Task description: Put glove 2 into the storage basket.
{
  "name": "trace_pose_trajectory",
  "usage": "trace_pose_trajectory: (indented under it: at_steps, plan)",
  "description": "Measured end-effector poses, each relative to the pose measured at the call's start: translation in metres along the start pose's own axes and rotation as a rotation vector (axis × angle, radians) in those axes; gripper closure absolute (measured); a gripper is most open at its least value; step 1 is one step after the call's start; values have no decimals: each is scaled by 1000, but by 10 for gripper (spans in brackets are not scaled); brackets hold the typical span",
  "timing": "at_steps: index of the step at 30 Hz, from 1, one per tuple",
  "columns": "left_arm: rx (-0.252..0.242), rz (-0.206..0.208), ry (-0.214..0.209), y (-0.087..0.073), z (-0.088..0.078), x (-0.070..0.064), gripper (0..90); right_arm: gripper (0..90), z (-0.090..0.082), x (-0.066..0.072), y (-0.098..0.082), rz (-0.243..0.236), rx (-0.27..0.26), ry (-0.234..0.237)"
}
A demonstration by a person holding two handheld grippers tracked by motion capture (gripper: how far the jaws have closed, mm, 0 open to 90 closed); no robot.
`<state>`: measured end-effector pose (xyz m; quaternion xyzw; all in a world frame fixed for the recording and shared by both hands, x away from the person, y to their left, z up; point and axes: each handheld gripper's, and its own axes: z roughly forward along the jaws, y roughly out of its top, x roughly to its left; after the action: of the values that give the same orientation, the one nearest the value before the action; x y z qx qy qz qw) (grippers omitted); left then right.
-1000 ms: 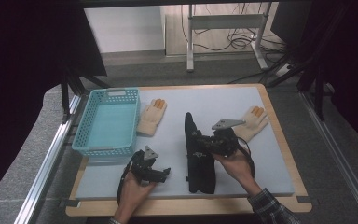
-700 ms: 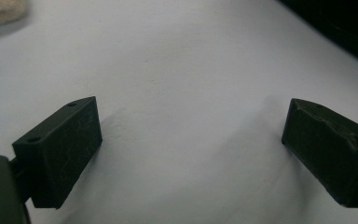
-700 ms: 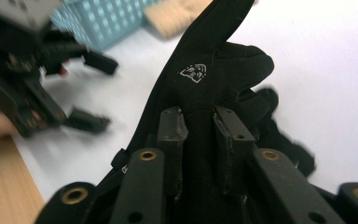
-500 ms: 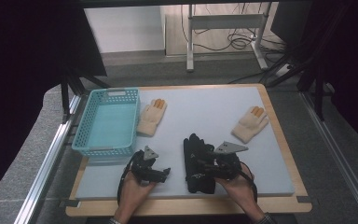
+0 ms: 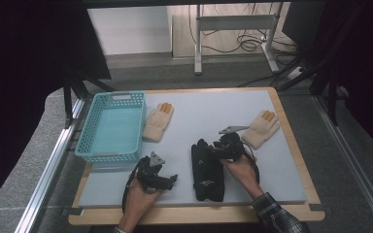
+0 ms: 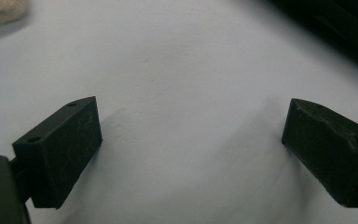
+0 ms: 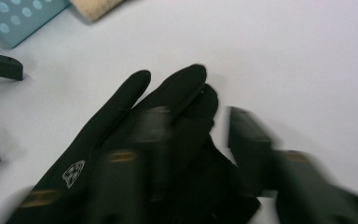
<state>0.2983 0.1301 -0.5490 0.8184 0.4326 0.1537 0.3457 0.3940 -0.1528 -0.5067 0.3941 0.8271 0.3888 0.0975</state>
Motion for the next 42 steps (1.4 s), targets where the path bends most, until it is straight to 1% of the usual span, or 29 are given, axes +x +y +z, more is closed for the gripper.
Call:
trace_pose_trajectory:
  at_steps: [1, 2, 3, 4, 5, 6, 7, 9, 10, 11, 12, 13, 15, 17, 19, 21, 23, 24, 27, 28, 30, 31, 32, 34, 36, 38, 40, 42]
  plan:
    - [0, 0, 0, 0, 0, 0, 50, 796, 4, -2, -1, 12, 3, 27]
    - [0, 0, 0, 0, 0, 0, 49, 847, 3, -3, -2, 18, -6, 34]
    - [0, 0, 0, 0, 0, 0, 50, 855, 1, -2, -2, 18, -14, 33]
    - [0, -1, 0, 0, 0, 0, 50, 860, -4, 2, -2, 3, -26, 22]
    - [0, -1, 0, 0, 0, 0, 49, 860, -8, 4, -3, -11, -39, 12]
    - [0, -1, 0, 0, 0, 0, 49, 859, -16, 8, -3, -38, -47, -3]
    - [0, 2, 0, 0, 0, 0, 50, 859, -20, 10, -4, -46, -52, -12]
    - [0, 1, 0, 0, 0, 0, 49, 850, -28, 11, -6, -54, -66, -15]
    - [0, 2, 0, 0, 0, 0, 50, 835, -28, 10, -7, -58, -56, -26]
    - [0, 2, 1, 0, 0, 0, 50, 794, -27, 8, -8, -57, -50, -26]
    - [0, 1, 0, 0, 0, 0, 50, 694, -23, 4, -9, -55, -38, -27]
    - [0, 2, 0, 0, 0, 0, 50, 661, -21, 1, -10, -55, -43, -30]
    - [0, 1, 0, 0, 0, 0, 50, 630, -22, -4, -11, -42, -60, -16]
    - [0, 1, -1, 0, 0, 0, 49, 629, -29, -8, -12, -41, -70, -9]
    - [-1, 1, -1, 0, 0, 0, 50, 640, -38, -10, -16, -78, -61, -19]
    - [-3, -1, -1, 0, -1, 0, 54, 700, -46, -11, -21, -98, -47, -28]
    - [-4, 2, 3, -1, -2, 0, 61, 772, -54, -11, -28, -104, -46, -17]
    - [-4, 6, 7, -1, -3, 0, 62, 812, -57, -11, -33, -106, -38, -3]
    - [0, 10, 17, -4, -6, 0, 62, 866, -63, -10, -44, -112, -16, 28]
    - [0, 5, 20, -5, -7, 1, 61, 879, -64, -9, -49, -112, -8, 41]
    - [7, 4, 37, -7, -11, 3, 58, 883, -67, -6, -58, -114, -2, 62]
    - [10, 2, 47, -8, -13, 4, 57, 883, -68, -4, -61, -120, 0, 66]
    - [16, -1, 47, -10, -15, 6, 56, 882, -69, -1, -66, -133, 4, 71]
    - [19, -14, 35, -13, -17, 10, 53, 882, -70, 3, -74, -145, 12, 84]
    - [16, -26, 33, -18, -20, 15, 49, 882, -71, 6, -80, -155, 19, 93]
    - [15, -25, 30, -20, -21, 19, 43, 882, -71, 8, -85, -162, 28, 104]
    - [9, -8, 25, -22, -22, 21, 42, 882, -69, 10, -89, -165, 36, 110]
    - [13, -4, 13, -23, -23, 23, 36, 882, -64, 12, -91, -164, 44, 130]
